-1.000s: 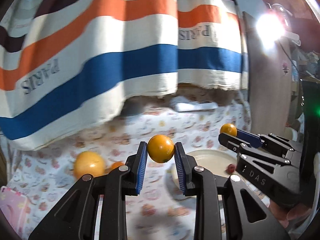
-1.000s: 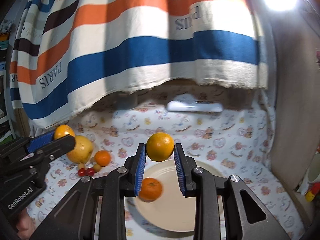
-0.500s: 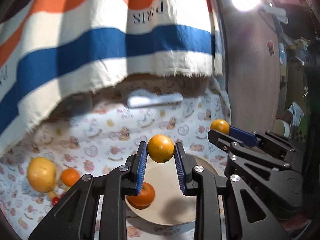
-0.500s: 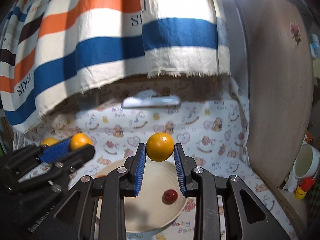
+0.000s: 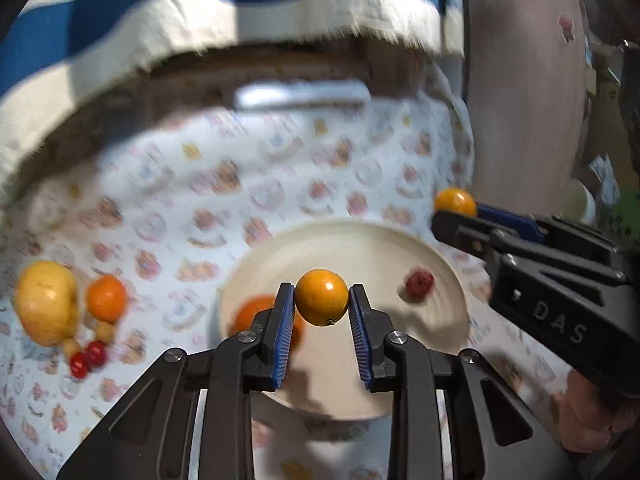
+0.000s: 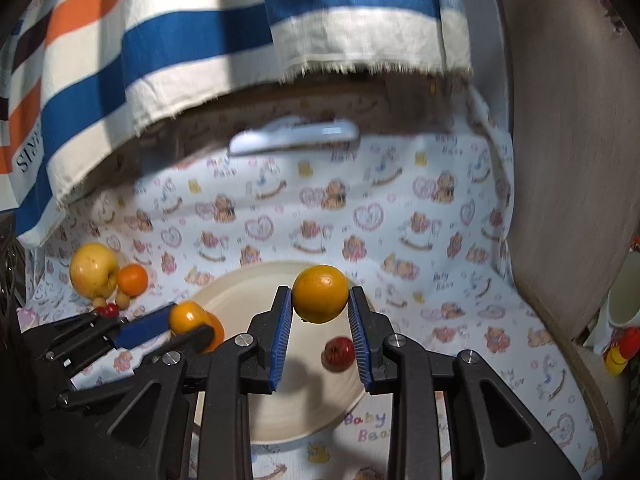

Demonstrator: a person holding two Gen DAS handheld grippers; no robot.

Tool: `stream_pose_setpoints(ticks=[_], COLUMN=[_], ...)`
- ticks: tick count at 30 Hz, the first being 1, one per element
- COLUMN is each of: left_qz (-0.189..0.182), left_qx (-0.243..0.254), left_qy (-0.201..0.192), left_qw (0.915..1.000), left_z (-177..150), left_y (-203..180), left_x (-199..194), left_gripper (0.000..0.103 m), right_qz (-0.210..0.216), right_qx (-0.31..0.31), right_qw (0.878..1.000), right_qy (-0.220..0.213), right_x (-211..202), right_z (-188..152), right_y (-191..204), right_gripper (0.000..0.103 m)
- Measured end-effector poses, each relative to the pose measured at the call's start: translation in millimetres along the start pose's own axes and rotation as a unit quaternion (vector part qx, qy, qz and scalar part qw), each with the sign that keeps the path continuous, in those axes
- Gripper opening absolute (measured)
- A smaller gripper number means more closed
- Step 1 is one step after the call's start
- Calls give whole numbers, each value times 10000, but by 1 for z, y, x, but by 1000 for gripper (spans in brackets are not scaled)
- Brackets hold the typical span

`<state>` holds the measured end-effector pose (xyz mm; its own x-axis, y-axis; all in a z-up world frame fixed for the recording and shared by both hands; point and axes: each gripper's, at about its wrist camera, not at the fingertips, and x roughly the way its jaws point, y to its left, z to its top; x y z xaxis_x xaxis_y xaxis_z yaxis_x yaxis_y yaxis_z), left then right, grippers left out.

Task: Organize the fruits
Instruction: 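Carry both small orange fruits over the plate with both tools, then release the small fruit onto the plate with the left tool while the right tool releases its fruit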

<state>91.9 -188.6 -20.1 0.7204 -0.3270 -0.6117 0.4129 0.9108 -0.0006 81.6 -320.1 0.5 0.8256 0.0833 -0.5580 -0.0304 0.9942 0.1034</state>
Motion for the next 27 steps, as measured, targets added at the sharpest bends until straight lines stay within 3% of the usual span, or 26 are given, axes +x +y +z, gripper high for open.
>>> stream_pose_setpoints(ticks=[3,11,27], left_qz=[-38,-49,-31], left_qx=[8,43,115], left_qy=[331,568,717], left_qw=[9994,9984,9974], left_z=[-4,-7,-9], left_y=[-3,-4,-2], left_x=[10,17,25], left_gripper=[27,27,27], right_qz=[13,-39,-93], right_qx=[-26,78,216], right_qw=[9997,9942,9917], right_qy=[246,1073,1267], right_x=[8,34,43], right_z=[-2,-11,-14], right_y=[1,-8,-16], right_gripper=[30,30,30])
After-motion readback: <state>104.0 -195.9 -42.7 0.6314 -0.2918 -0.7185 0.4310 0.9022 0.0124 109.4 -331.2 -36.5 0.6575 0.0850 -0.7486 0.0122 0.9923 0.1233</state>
